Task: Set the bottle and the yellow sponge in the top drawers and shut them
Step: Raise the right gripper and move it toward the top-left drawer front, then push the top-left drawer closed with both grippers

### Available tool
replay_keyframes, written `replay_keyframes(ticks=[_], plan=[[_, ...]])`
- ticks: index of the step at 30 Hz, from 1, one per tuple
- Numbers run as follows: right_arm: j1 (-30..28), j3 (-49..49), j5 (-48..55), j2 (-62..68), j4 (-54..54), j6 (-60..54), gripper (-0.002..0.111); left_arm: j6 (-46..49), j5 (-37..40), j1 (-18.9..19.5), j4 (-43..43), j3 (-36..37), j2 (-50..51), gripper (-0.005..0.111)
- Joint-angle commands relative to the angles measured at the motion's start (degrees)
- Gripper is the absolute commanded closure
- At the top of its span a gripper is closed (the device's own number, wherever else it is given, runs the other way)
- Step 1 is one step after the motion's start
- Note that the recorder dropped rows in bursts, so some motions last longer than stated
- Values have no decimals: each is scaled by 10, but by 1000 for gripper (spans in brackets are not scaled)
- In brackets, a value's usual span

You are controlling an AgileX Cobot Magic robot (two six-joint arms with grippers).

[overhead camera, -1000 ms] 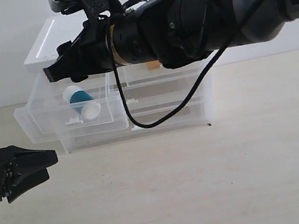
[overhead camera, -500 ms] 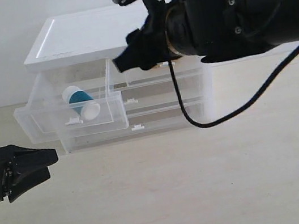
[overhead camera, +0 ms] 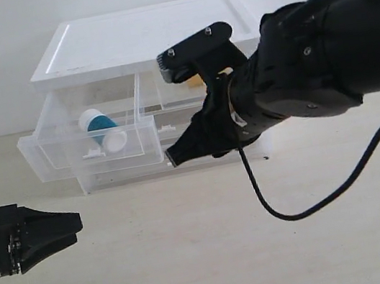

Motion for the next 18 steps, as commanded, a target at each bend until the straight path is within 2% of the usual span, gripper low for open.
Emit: replay_keyframes(ticks=[1, 5, 9, 18], plan=[[0, 46, -67, -6, 9, -12, 108, 18, 40, -3, 14, 3, -5, 103], [0, 72, -174, -6, 19, -6, 108, 22, 40, -4, -26, 1, -9, 103], [0, 72, -239, -3, 28, 3, 108, 22, 40, -6, -41, -9, -9, 103], [0, 64, -293, 32, 28, 5, 108, -22, 40, -48, -43, -78, -9, 103]])
